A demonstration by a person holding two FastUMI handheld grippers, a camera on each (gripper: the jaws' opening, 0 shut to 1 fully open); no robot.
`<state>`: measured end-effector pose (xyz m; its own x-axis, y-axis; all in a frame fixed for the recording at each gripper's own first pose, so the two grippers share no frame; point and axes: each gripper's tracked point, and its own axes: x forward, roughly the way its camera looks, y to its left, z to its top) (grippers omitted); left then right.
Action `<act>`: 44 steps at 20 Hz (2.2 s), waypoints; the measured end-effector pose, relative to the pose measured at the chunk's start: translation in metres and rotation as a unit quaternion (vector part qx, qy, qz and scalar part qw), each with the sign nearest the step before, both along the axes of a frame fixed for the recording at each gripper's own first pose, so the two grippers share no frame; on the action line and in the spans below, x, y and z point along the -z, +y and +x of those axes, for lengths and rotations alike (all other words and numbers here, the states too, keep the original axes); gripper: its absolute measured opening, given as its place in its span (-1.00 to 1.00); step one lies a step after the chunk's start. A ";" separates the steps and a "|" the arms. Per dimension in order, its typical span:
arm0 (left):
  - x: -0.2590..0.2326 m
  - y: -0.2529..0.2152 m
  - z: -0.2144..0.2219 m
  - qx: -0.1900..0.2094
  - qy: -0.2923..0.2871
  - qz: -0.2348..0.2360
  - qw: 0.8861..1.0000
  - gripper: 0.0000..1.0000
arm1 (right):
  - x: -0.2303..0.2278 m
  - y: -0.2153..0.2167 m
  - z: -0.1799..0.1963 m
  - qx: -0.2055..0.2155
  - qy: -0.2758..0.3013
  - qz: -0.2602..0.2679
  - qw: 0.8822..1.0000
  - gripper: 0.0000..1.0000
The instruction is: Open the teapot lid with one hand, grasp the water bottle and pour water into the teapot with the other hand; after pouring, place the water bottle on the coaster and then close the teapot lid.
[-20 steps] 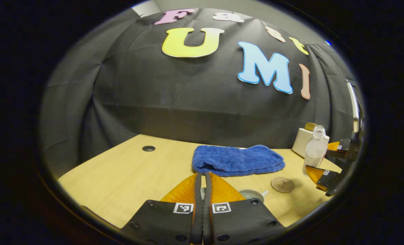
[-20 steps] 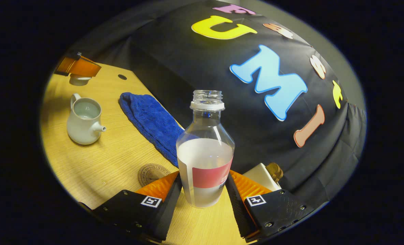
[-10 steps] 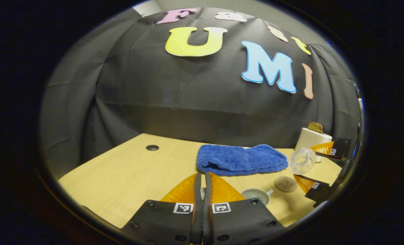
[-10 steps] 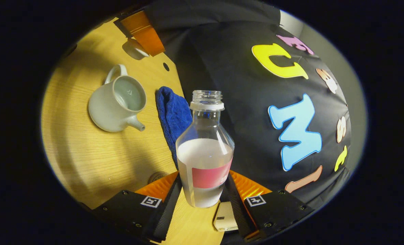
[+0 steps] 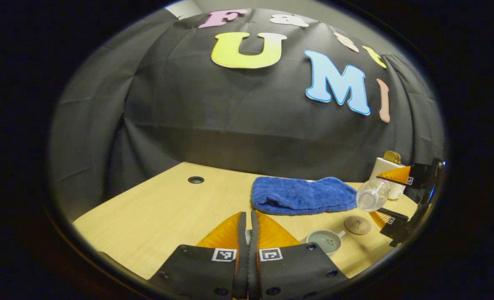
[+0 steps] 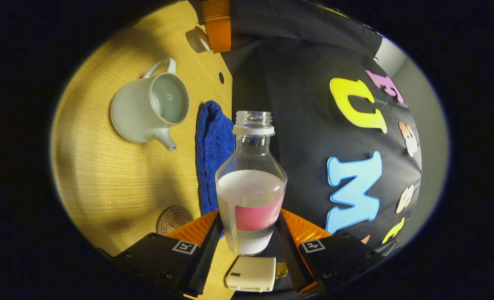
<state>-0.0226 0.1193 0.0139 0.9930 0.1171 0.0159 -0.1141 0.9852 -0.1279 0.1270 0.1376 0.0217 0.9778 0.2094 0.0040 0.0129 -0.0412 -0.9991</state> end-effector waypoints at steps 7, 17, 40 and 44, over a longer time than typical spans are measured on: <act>0.002 0.007 0.000 -0.007 0.003 -0.005 1.000 -0.87 | -0.011 0.002 0.004 -0.024 -0.049 -0.090 0.994 0.49; 0.008 0.008 0.002 -0.008 0.013 -0.005 1.000 -0.87 | -0.011 0.010 -0.004 -0.051 -0.103 -0.165 0.979 0.50; 0.014 0.005 0.005 -0.004 0.027 0.000 1.000 -0.87 | -0.040 0.019 -0.005 -0.073 -0.166 -0.220 0.959 0.49; 0.015 0.003 0.005 -0.003 0.030 0.002 1.000 -0.87 | -0.043 0.023 -0.006 -0.078 -0.176 -0.235 0.953 0.49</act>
<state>-0.0173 0.1227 -0.0012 0.9914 0.1230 -0.0438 -0.1274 0.9850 -0.1165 0.1207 0.1606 0.0650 0.8897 0.4123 0.1958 0.3867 -0.4532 -0.8032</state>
